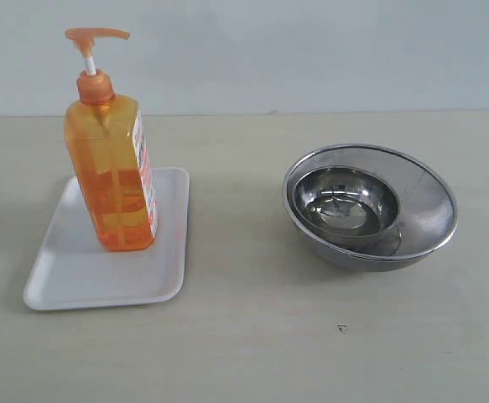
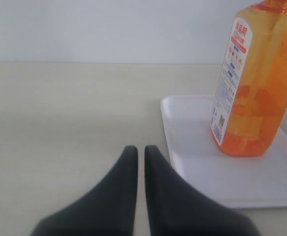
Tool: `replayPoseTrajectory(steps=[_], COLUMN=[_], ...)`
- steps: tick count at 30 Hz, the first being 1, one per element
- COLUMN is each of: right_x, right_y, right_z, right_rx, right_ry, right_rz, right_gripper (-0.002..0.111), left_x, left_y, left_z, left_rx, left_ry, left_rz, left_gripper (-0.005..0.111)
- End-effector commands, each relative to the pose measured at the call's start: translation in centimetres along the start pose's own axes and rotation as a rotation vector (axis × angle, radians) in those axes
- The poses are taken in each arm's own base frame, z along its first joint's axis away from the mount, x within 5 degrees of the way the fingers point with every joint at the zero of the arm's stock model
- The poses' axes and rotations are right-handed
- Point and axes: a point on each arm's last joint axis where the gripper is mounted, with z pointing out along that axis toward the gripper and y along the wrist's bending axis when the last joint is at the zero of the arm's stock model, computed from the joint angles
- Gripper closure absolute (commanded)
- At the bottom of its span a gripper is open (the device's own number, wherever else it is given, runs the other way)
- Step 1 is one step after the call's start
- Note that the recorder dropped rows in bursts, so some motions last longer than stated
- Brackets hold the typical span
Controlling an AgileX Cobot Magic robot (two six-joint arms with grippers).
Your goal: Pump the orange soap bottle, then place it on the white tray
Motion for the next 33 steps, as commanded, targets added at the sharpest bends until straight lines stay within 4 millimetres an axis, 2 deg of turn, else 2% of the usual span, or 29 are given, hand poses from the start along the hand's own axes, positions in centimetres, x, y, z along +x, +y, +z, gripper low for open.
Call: replayPoseTrajectory(steps=[1,6,13,21,25,31,33], right_x=[-1.4,-2.0,0.6,5.4,8.5,16.1,17.4], right_y=[0.4,0.9,1.3,2.0,2.8,4.4,4.6], right_z=[-2.4,-5.6,-9.4,-12.2,-13.6,-14.6,-14.7], right_rx=[-0.015,-0.008,0.100,0.208,0.249,0.261,0.277], right_ry=[-0.050,-0.106,-0.159,-0.123,-0.114,-0.036,-0.031], right_rz=[-0.055,-0.108,-0.099,-0.029,0.012,0.047,0.078], right_gripper=[0.108,0.108,0.108,0.108,0.108,0.108,0.108], left_x=[0.1,0.1,0.1,0.1,0.1,0.1,0.1], left_y=[-0.1,-0.1,-0.1,-0.1,-0.1,-0.1,-0.1], left_z=[0.0,0.0,0.0,0.0,0.0,0.0,0.0], left_rx=[0.008,0.008,0.008,0.008,0.008,0.008,0.008], left_ry=[0.002,0.002,0.002,0.002,0.002,0.002,0.002], left_rz=[-0.014,-0.014,-0.014,-0.014,-0.014,-0.014,-0.014], left_gripper=[0.102,0.102,0.102,0.102,0.102,0.102,0.102])
